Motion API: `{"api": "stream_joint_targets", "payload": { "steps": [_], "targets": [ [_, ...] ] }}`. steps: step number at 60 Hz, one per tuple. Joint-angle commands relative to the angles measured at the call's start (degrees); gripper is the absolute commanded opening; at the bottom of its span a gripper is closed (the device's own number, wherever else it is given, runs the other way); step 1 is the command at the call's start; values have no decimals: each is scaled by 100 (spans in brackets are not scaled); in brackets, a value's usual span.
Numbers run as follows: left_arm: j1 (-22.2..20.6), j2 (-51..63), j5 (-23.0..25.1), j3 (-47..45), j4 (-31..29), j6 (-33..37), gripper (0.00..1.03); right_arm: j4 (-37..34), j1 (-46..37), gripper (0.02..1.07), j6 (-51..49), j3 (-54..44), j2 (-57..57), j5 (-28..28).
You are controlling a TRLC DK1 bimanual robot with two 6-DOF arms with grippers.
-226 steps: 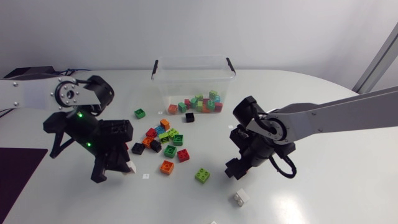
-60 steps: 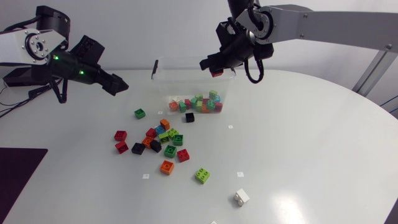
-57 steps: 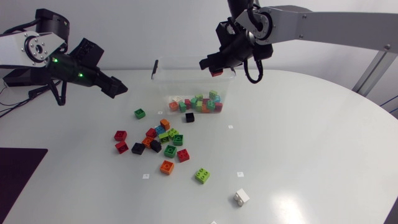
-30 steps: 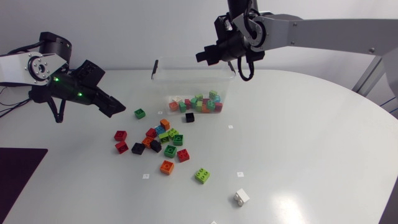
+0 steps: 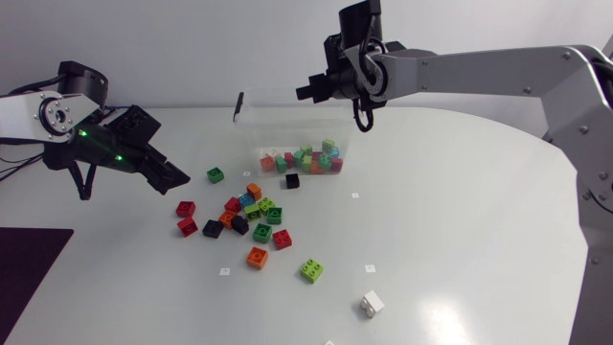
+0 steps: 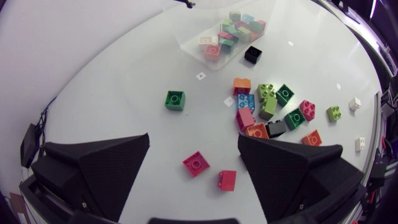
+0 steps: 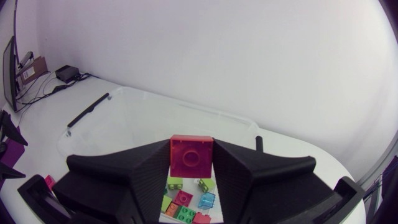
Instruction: Place the duplo bricks in the container
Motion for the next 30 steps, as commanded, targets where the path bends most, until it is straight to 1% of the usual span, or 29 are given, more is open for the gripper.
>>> {"api": "stream_joint_targets", "payload": {
  "steps": [1, 2, 3, 4, 10, 16, 22, 26, 30],
  "targets": [
    [-48, -166, 32, -199, -87, 171, 99, 57, 131, 81, -6, -96, 160, 117],
    [-48, -175, 32, -199, -87, 171, 99, 57, 140, 89, -6, -96, 160, 134],
    [-48, -184, 32, -207, -113, 198, 99, 57, 149, 99, -15, -104, 143, 152],
    [-48, -192, 32, -216, -122, 206, 99, 57, 157, 103, -15, -104, 125, 161],
    [-39, -236, 32, -225, -139, 233, 99, -5, 166, 103, -15, -78, -68, 161],
    [-4, -236, 24, -199, -262, 373, 99, -348, 166, 103, 11, 10, -297, 152],
    [-13, -228, -3, -225, -438, 602, 99, -708, 166, 103, 29, -60, -604, 143],
    [-21, -201, -47, -251, -526, 804, 99, -1042, 166, 103, 20, -113, -789, 55],
    [-30, -113, -143, -278, -596, 1068, 99, -1200, 166, 103, 20, -298, -1017, -86]
  ]
}}
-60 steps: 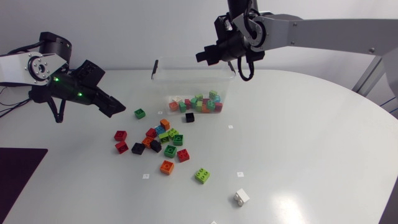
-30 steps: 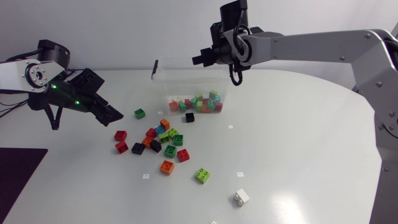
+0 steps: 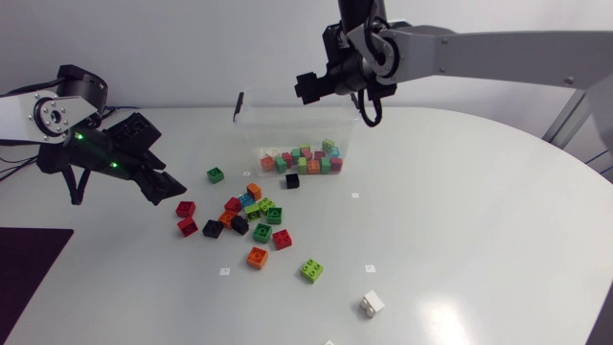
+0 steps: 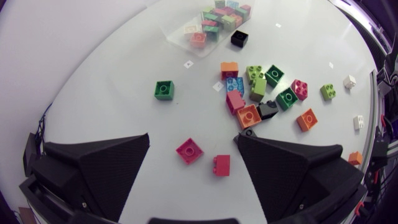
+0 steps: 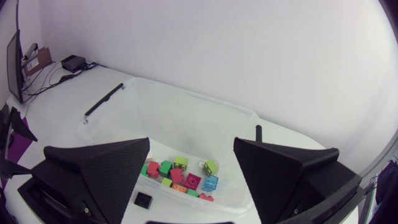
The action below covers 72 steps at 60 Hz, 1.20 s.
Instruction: Place the duplo bricks in the container
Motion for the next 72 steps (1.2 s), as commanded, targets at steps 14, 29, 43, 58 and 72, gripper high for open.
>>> {"api": "stream_joint_targets", "payload": {
  "steps": [14, 29, 43, 58, 72],
  "targets": [
    [14, 600, -346, 122, -320, 898, 99, -522, 72, 103, 11, -1116, -1280, -422],
    [-250, 1584, -504, 1625, -1744, -1555, 99, -548, 213, 103, 2, -2021, -2027, -448],
    [-566, 1918, -1515, 1844, -1770, -2934, 99, -592, 257, 103, 11, -2460, -2422, -457],
    [-654, 2586, -1656, 2284, -1999, -3752, 96, -1129, 424, 103, -85, -2944, -2958, -457],
    [-777, 2929, -1664, 2398, -1972, -4156, 87, -1726, 556, 103, -358, -3471, -3459, -562]
  ]
}}
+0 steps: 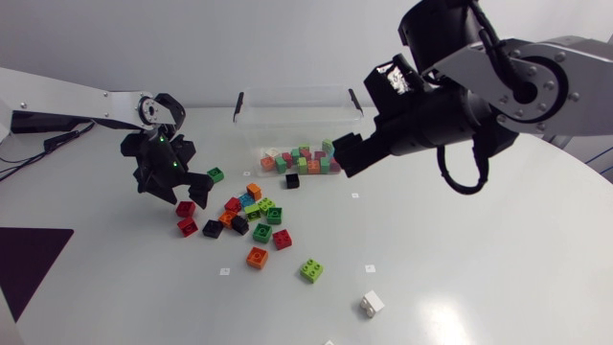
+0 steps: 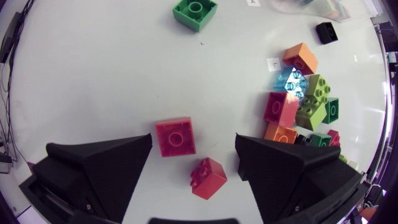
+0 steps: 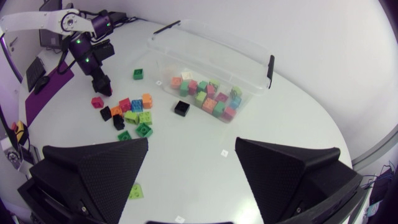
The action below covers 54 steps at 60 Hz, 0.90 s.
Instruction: Place the duplo bricks in the container
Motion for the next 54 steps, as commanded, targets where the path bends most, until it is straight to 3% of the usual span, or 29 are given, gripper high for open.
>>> {"api": "stream_joint_targets", "payload": {
  "steps": [1, 14, 22, 29, 33, 54],
  "targets": [
    [-69, 241, -38, 195, -77, -325, 85, -247, 88, 103, -174, -287, -196, -36],
    [-43, 329, -232, 160, 63, -518, 76, -897, 202, 103, -552, -709, -592, -88],
    [-16, 364, -258, 195, 125, -518, 75, -1143, 238, 103, -719, -1034, -864, -106],
    [-16, 452, -293, 248, 169, -527, 54, -1398, 238, 103, -781, -1324, -943, -247],
    [-25, 496, -355, 239, 222, -553, 29, -1548, 238, 103, -798, -1447, -935, -326],
    [-16, 258, -355, 116, 169, -518, 25, -1723, 396, 102, -763, -1939, -504, -669]
  ]
}}
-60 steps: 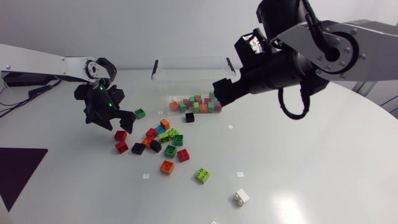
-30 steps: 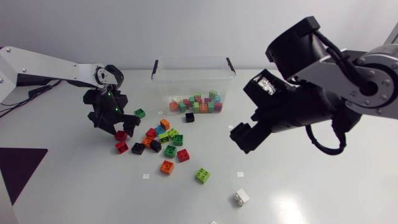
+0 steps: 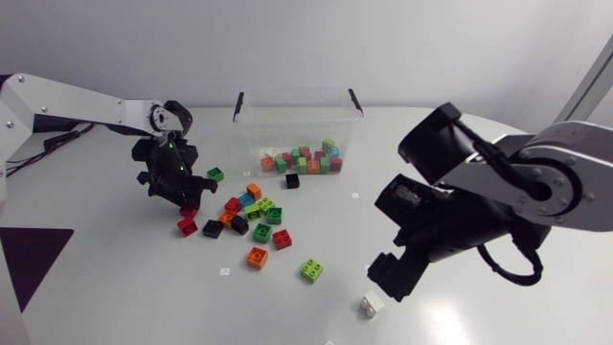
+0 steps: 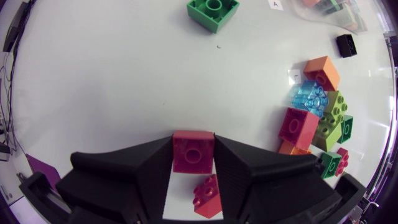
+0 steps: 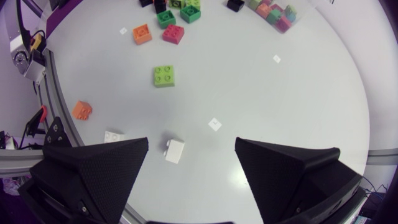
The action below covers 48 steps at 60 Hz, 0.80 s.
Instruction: Place the duplo bricks in the container
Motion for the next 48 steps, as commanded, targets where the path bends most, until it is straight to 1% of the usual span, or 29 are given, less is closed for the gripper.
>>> {"api": "stream_joint_targets", "payload": {
  "steps": [1, 18, 22, 30, 33, 37, 41, 43, 48],
  "targets": [
    [34, -126, -51, 4, -61, -120, 25, -21, 101, 102, -57, -265, 257, -70],
    [7, -882, -24, 31, -280, -94, 25, 278, 277, 102, 57, -467, 758, -43],
    [-28, -1058, 11, 48, -315, -94, 25, 366, 303, 99, 101, -520, 872, -17],
    [-124, -1383, 213, 154, -386, -94, 25, 524, 321, 99, 154, -581, 1127, 45],
    [-203, -1559, 468, 215, -403, -50, 25, 595, 321, 99, 162, -590, 1250, 62],
    [-291, -1691, 556, 277, -412, -32, 25, 639, 321, 96, 189, -599, 1373, 71],
    [-344, -1779, 635, 347, -412, -32, 25, 674, 338, 95, 215, -608, 1452, 89],
    [-370, -1832, 679, 391, -412, -32, 25, 709, 347, 93, 233, -625, 1496, 97],
    [-432, -1911, 784, 505, -412, -32, 25, 806, 391, 93, 285, -652, 1610, 150]
  ]
}}
